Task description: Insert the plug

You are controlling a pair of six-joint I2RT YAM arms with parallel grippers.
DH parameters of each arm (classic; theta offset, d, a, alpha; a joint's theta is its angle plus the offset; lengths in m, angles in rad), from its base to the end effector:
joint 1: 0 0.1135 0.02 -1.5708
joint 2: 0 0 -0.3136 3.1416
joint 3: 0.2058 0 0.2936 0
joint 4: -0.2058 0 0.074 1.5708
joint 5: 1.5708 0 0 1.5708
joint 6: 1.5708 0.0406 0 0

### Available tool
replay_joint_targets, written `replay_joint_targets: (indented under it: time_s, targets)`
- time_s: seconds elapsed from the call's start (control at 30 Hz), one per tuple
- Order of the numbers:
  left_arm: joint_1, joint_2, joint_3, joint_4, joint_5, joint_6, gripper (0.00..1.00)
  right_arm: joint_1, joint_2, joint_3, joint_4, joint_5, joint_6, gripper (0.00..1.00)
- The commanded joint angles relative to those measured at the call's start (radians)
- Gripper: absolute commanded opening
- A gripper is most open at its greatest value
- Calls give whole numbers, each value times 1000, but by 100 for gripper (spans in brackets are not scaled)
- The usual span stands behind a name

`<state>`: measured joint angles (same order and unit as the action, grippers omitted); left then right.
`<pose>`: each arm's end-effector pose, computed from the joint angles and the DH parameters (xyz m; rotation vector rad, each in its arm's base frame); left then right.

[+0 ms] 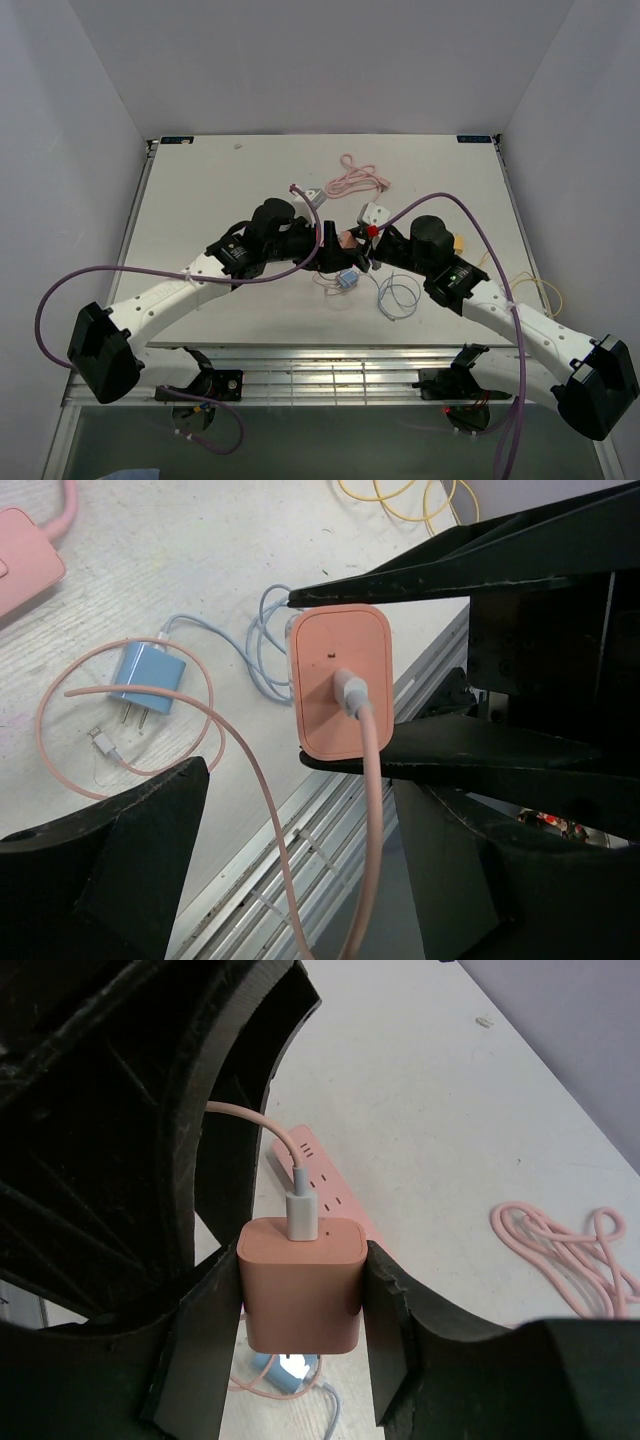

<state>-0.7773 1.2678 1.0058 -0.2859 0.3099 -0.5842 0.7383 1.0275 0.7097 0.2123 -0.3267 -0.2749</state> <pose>0.2164 -0.2303 0.3376 0.4219 2.2672 -1.0904 0.1846 0.1856 0.3373 -1.0393 1.3564 0.6204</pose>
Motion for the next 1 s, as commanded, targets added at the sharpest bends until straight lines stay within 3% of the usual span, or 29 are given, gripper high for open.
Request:
replay_joint_targets:
  time_s: [0.0, 0.27, 0.73, 0.97]
  targets:
    - [4, -76, 42, 50, -74, -16, 85, 29, -18, 2, 18, -35, -35, 28]
    - [4, -180, 22, 45, -92, -26, 89, 27, -34, 0, -22, -51, -63, 28]
    - [3, -82, 57, 37, -38, 1, 87, 29, -47, 27, -19, -80, -50, 28]
    - [4, -58, 54, 59, -25, -5, 75, 27, -40, 31, -22, -115, -53, 29]
